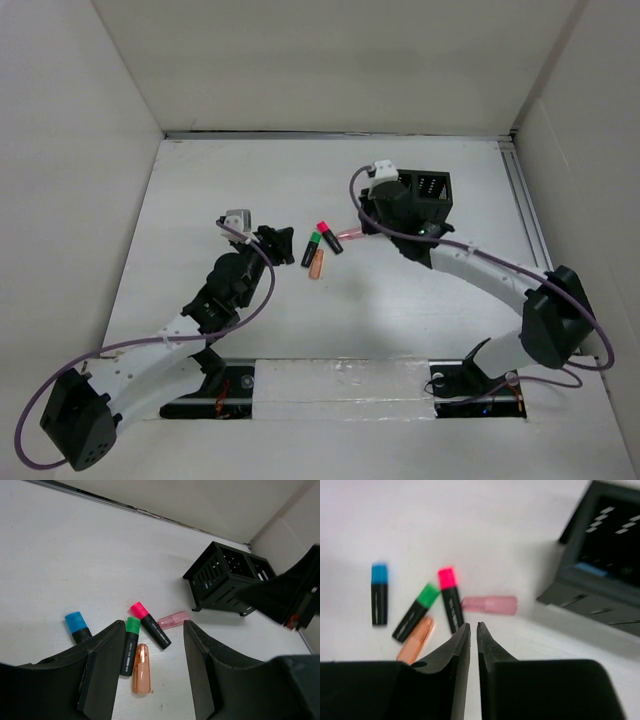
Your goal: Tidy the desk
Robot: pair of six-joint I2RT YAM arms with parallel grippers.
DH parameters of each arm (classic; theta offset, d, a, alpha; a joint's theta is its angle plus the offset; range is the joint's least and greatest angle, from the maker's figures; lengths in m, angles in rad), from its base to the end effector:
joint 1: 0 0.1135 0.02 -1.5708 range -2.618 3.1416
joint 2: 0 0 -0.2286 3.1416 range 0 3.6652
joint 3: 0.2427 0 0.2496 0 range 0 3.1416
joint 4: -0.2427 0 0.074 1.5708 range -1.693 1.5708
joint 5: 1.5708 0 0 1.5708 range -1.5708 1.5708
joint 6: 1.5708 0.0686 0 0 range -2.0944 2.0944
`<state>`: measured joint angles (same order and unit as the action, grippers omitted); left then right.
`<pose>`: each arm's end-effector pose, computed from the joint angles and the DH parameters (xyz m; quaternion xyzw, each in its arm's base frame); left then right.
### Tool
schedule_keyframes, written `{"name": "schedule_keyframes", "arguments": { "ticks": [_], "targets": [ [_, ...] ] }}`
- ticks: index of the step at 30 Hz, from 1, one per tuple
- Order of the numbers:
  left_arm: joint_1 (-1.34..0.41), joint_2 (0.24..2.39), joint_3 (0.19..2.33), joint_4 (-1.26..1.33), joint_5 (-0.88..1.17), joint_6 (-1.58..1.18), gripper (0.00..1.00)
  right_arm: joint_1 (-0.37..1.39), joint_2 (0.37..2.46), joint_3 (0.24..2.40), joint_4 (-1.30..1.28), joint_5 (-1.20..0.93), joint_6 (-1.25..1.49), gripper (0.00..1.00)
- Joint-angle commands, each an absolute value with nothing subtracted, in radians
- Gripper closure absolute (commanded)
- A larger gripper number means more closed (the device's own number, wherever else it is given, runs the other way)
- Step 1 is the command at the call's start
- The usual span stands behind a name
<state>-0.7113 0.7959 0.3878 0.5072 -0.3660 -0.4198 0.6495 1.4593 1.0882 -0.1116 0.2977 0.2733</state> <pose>0.2006 -0.1405 0.2494 -0.0376 0.6726 -0.2875 0.6809 0.3034 0.2052 0.2439 -0.0828 0.8456 0.1143 0.5148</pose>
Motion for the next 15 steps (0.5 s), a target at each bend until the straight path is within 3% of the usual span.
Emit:
{"name": "schedule_keyframes", "arguments": {
  "ticks": [1,4,7,15],
  "targets": [
    [-0.707,0.769,0.38,0.551,-0.362,-0.413,0.54,0.701,1.5,1.019,-0.098,0.255,0.278,0.82],
    [-0.707,0.769,0.383,0.549,-0.359,-0.411,0.54,0.71,1.545,1.031,-0.112,0.279,0.25,0.57],
    [-0.707,0.765,0.383,0.546,-0.365,-0.411,0.54,0.71,1.603,1.064,-0.109,0.301,0.226,0.4],
    [-0.707,0.75,0.377,0.543,-0.376,-0.41,0.54,0.635,1.785,1.19,-0.086,0.241,0.184,0.35]
  ]
}}
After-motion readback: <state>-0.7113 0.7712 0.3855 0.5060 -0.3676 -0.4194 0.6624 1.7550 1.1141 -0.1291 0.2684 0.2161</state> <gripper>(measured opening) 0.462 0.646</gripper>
